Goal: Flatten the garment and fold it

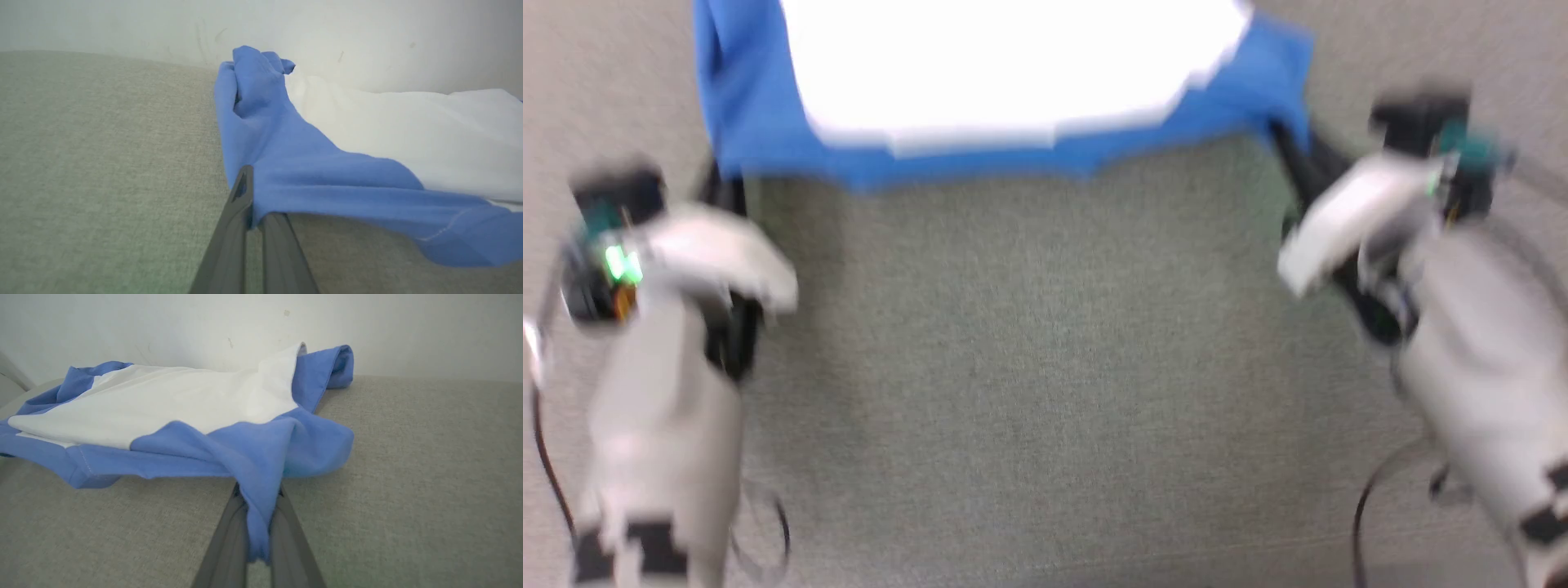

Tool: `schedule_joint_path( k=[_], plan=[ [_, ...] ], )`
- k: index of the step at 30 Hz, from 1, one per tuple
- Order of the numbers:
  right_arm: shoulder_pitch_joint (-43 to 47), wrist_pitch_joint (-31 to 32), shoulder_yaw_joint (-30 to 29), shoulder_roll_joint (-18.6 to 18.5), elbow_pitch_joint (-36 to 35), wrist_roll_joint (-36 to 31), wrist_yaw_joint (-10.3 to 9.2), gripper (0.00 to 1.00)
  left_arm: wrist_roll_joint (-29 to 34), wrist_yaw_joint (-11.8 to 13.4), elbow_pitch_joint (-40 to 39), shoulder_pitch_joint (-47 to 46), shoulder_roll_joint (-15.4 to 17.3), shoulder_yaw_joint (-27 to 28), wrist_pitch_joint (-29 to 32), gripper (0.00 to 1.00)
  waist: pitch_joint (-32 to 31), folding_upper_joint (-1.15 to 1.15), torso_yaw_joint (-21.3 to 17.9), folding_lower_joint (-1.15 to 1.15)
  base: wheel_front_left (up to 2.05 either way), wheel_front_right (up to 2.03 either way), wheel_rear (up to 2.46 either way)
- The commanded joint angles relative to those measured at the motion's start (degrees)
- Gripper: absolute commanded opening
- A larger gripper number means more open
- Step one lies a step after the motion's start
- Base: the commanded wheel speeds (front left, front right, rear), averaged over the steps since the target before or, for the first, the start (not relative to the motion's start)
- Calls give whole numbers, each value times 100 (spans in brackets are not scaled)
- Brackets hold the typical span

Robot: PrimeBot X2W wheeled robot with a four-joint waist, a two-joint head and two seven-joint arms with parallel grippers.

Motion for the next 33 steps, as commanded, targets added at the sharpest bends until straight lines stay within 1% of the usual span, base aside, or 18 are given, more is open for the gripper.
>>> schedule_joint_path(
  k=[1,6,9,11,13,20,22,25,28,31,33],
  plan=[
    [372,-63,-121,-173,-122,14,-62,0,-10,13,-147,457,91,114,-31,0,-927,0,-34,2,0,0,0],
    [1643,-65,-303,-307,-656,-190,-62,0,-5,112,-967,1975,-29,263,-32,0,-1618,0,-93,2,0,0,0],
    [2368,-65,-563,-393,-1027,-355,-62,0,12,214,-1509,2857,-104,261,-16,0,-1873,0,-85,2,0,0,0],
    [2861,-66,-749,-428,-1257,-532,-62,0,-26,276,-1889,3408,-177,245,137,0,-2023,0,-87,2,0,0,0],
    [3317,-43,-959,-433,-1490,-712,-62,0,-45,394,-2299,3946,-234,231,360,0,-2156,0,-98,2,0,0,0],
    [4959,579,-1914,-217,-2605,-1436,-62,0,-177,839,-3780,5675,-449,239,1147,0,-2424,0,-56,2,0,0,0],
    [5386,795,-2184,-87,-2903,-1703,-62,0,-220,912,-4056,6023,-507,203,1373,0,-2445,0,-36,2,0,0,0],
    [5843,1057,-2486,161,-3212,-2056,-62,0,-242,944,-4233,6294,-584,94,1566,0,-2442,0,3,2,0,0,0],
    [6035,1171,-2668,394,-3332,-2302,-62,0,-266,890,-4142,6310,-659,-4,1525,0,-2395,0,26,2,0,0,0],
    [6079,1194,-2741,592,-3297,-2467,-62,0,-322,757,-3911,6172,-741,-88,1320,0,-2362,0,30,2,0,0,0],
    [6091,1190,-2739,688,-3249,-2539,-62,35,-372,651,-3744,6040,-804,-145,1149,0,-2347,0,47,2,0,0,0]
  ],
)
